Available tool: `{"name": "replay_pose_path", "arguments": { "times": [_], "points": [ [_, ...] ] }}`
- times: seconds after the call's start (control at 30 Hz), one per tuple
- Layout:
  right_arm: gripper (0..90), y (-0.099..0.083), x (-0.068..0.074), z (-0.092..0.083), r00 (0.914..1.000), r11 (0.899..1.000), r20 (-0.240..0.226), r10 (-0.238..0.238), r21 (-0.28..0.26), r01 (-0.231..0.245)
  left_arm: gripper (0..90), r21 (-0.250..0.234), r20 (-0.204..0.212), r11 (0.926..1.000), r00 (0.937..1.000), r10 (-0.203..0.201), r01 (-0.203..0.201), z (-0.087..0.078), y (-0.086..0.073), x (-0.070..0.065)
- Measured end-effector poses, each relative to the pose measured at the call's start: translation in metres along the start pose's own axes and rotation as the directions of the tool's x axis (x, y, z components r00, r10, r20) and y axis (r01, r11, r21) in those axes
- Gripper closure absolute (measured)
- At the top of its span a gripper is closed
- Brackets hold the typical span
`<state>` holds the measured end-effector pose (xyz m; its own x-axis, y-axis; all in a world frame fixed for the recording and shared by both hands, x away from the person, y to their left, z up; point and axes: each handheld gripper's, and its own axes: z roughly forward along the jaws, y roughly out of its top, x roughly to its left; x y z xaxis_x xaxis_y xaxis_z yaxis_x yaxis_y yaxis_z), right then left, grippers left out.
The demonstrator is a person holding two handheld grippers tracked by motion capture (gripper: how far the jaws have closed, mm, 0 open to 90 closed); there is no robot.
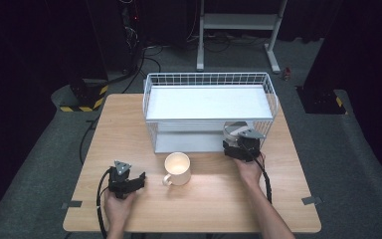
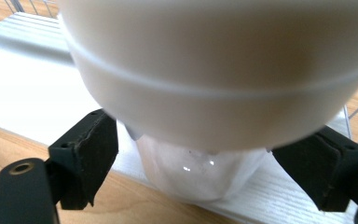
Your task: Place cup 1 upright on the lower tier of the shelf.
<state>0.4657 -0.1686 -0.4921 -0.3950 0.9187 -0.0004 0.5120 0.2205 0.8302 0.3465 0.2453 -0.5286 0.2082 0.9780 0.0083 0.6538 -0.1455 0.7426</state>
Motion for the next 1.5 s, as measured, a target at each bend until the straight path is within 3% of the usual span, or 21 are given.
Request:
{"name": "replay_pose_path", "arguments": {
  "times": [0.2, 0.33, 0.83, 1.0, 1.5],
  "points": [
    [21.0, -0.006, 0.001, -0.004, 0.9999, 1.000, 0.012, 0.010, 0.004, -0.010, 23.3, 0.001, 0.000, 1.0000, 1.0000, 0.000, 0.000, 0.000, 0.000, 0.000],
    [21.7, -0.008, 0.001, -0.005, 0.9998, 1.000, 0.019, -0.002, 0.001, 0.002, 23.3, 0.000, -0.001, 1.0000, 1.0000, 0.000, 0.000, 0.000, 0.000, 0.000],
    [23.5, -0.009, 0.000, -0.002, 0.9994, 1.000, 0.025, 0.025, 0.005, -0.025, 23.3, 0.005, 0.003, 1.0000, 1.0000, 0.006, -0.006, 0.000, 0.000, 0.000],
    [28.8, -0.010, -0.003, 0.001, 0.9981, 0.999, 0.032, 0.052, 0.010, -0.052, 23.4, 0.005, 0.004, 1.0000, 1.0000, 0.005, -0.005, 0.000, 0.000, 0.000],
    [39.7, -0.011, -0.005, 0.006, 0.9968, 0.998, 0.054, 0.059, 0.014, -0.060, 23.3, 0.005, 0.004, 1.0000, 1.0000, 0.005, -0.005, 0.000, 0.000, 0.000]
  ]
}}
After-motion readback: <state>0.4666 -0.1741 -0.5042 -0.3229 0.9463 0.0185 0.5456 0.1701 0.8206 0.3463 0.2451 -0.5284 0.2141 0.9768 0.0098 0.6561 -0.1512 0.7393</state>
